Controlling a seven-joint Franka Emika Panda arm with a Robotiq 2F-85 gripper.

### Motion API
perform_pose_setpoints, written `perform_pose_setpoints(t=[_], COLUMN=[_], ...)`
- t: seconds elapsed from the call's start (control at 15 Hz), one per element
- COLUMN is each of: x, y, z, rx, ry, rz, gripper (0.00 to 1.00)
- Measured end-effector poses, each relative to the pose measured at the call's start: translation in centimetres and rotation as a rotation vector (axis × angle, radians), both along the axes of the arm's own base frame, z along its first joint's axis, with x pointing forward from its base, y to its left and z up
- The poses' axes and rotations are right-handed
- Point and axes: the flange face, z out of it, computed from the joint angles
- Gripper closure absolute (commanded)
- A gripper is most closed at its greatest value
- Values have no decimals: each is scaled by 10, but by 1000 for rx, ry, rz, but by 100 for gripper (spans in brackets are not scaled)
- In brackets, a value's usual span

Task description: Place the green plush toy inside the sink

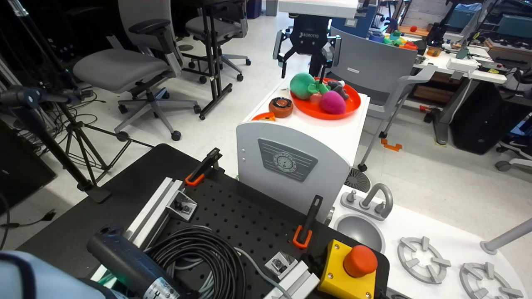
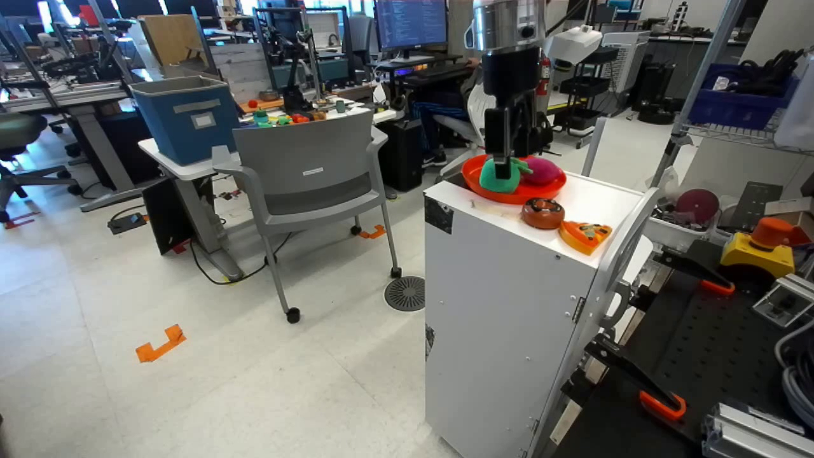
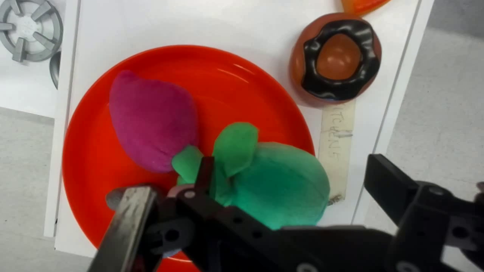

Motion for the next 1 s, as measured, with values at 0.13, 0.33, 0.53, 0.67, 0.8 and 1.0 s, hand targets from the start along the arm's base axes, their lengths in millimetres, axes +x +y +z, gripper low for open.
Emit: perform_pose_setpoints(t=[0.13,0.33,0.53,0.67,0.8,1.0], x=[-1,-1,2,4,7,11], y=[0,0,-1,-1,-3,-4], z=[-4,-8,-7,-4,-1,5], rx=[-2,-3,-3,-2,0,1], ry=[17,29,25,18,10,-3], rz=[-1,-2,-3,-4,-8,-11], gripper=[0,0,0,0,0,0])
